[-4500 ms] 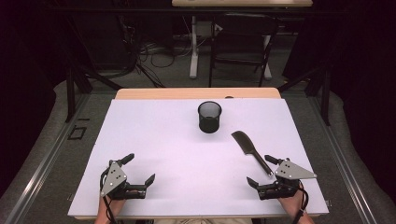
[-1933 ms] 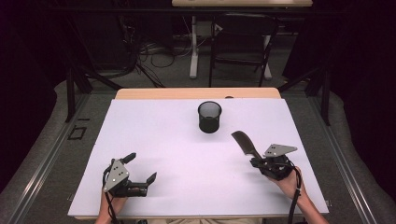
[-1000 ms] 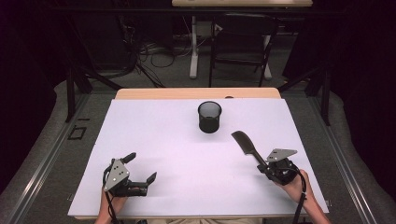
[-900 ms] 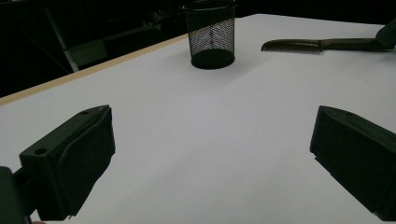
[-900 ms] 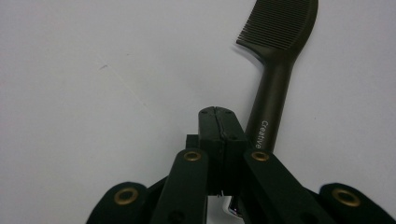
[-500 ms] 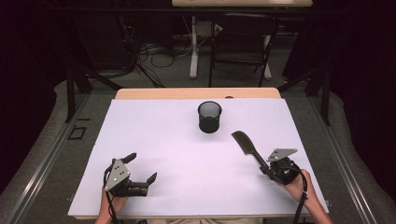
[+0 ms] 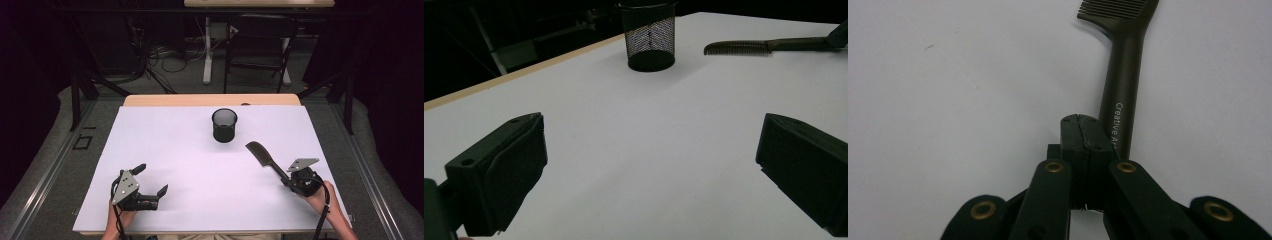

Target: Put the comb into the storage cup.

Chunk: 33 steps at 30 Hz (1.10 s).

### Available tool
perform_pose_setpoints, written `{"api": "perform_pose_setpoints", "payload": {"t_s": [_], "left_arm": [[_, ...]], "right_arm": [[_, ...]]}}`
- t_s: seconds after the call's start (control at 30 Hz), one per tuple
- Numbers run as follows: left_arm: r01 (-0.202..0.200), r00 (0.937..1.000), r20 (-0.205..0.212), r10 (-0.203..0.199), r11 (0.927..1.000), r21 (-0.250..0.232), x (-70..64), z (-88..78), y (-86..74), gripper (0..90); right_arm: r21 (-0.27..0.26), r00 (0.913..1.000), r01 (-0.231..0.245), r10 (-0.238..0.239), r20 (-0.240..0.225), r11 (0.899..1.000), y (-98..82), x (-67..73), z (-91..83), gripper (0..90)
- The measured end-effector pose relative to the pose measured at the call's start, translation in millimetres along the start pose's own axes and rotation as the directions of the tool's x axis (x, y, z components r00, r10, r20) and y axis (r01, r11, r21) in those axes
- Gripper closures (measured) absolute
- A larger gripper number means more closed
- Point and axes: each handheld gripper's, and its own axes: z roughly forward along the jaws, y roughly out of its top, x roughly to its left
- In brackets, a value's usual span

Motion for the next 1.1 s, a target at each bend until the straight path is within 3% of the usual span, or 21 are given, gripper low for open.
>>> {"api": "perform_pose_setpoints", "payload": {"t_s": [0.33, 1.1], "left_arm": [[-0.001, 1.0000, -0.001, 0.001, 1.0000, 0.002, 0.3, 0.0, 0.0, 0.0], [-0.004, 1.0000, 0.005, 0.004, 1.0000, 0.009, -0.4, 1.7, -0.2, 0.0]], "right_arm": [[0.007, 0.9996, -0.017, 0.017, 0.020, 1.000, -0.3, -4.6, 1.1, 90.0], [0.031, 0.9964, -0.006, 0.004, 0.085, 0.999, 3.6, -14.1, 9.4, 90.0]]}}
